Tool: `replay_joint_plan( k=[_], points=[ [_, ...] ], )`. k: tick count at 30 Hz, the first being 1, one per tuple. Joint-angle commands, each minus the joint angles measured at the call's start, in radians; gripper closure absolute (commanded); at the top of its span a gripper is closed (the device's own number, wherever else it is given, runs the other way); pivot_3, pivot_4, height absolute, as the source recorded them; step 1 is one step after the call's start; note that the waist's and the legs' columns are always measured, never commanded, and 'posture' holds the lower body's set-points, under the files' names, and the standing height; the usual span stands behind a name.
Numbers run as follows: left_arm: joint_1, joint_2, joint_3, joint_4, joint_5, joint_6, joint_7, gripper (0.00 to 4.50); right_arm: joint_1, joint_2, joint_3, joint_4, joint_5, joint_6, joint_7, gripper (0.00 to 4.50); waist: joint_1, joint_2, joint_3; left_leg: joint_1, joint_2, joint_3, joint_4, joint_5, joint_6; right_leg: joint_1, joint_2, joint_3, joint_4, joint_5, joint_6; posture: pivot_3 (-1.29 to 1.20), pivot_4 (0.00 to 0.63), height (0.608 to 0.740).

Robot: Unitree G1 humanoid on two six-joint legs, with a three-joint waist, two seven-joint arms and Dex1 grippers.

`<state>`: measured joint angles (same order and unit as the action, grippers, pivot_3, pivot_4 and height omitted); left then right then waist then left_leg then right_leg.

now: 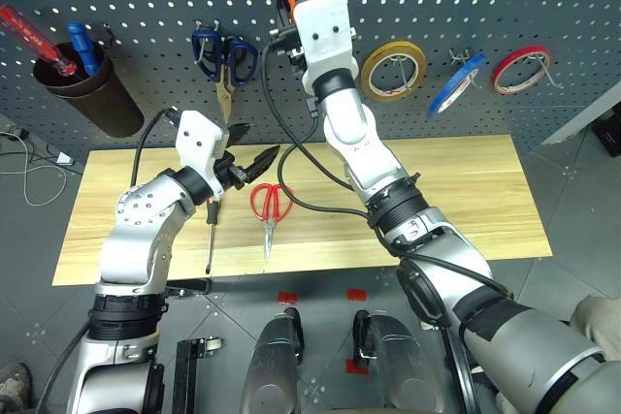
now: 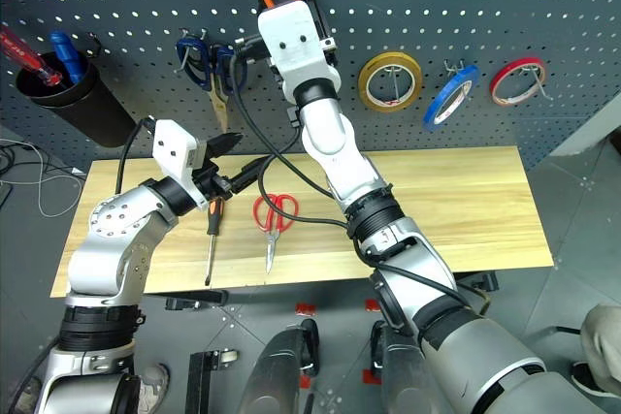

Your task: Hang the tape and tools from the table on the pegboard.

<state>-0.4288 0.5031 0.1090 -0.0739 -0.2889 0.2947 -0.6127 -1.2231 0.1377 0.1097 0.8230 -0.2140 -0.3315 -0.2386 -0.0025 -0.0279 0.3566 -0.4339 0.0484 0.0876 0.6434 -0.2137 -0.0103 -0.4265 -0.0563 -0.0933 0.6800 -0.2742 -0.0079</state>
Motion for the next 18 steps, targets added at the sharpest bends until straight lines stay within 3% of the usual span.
replay_joint_plan(
  k=[1,7,12,16,18],
  points=[
    [-0.011,-0.012,-0.002,-0.006,0.023,-0.053,0.022,1.07,-0.021,0.001,-0.002,-0.023,-0.008,-0.053,-0.027,1.78,0.000,0.000,0.000,0.000,0.000,0.000,0.000,0.000,0.000,0.000,0.000,0.000,0.000,0.000,0.000,0.05,0.344,0.740],
    [0.022,-0.027,-0.018,-0.002,0.033,-0.046,0.024,1.07,0.046,0.035,-0.029,-0.046,0.063,0.015,0.042,1.78,0.000,0.000,0.000,0.000,0.000,0.000,0.000,0.000,0.000,0.000,0.000,0.000,0.000,0.000,0.000,0.04,0.344,0.740],
    [0.062,-0.031,-0.040,-0.008,0.042,-0.006,0.033,1.07,0.132,0.043,-0.029,-0.148,0.097,0.066,0.077,0.11,-0.001,0.000,0.000,0.001,0.000,0.000,0.000,0.000,0.000,0.001,0.000,0.000,0.000,0.000,0.000,0.03,0.345,0.740],
    [0.086,-0.048,-0.055,-0.019,0.054,0.030,0.060,1.07,0.230,0.038,-0.005,-0.315,0.113,0.204,0.139,0.05,0.000,0.000,0.000,0.000,0.000,-0.001,0.001,0.000,0.000,0.001,0.000,0.000,0.000,0.000,0.000,0.01,0.348,0.740],
    [0.121,-0.047,-0.060,-0.043,0.064,0.066,0.079,0.73,0.324,0.030,0.024,-0.477,0.142,0.323,0.206,0.00,0.000,0.000,0.000,0.000,0.000,-0.001,0.001,0.000,0.000,0.001,0.000,0.000,0.000,0.000,0.000,0.00,0.350,0.740]
  ],
)
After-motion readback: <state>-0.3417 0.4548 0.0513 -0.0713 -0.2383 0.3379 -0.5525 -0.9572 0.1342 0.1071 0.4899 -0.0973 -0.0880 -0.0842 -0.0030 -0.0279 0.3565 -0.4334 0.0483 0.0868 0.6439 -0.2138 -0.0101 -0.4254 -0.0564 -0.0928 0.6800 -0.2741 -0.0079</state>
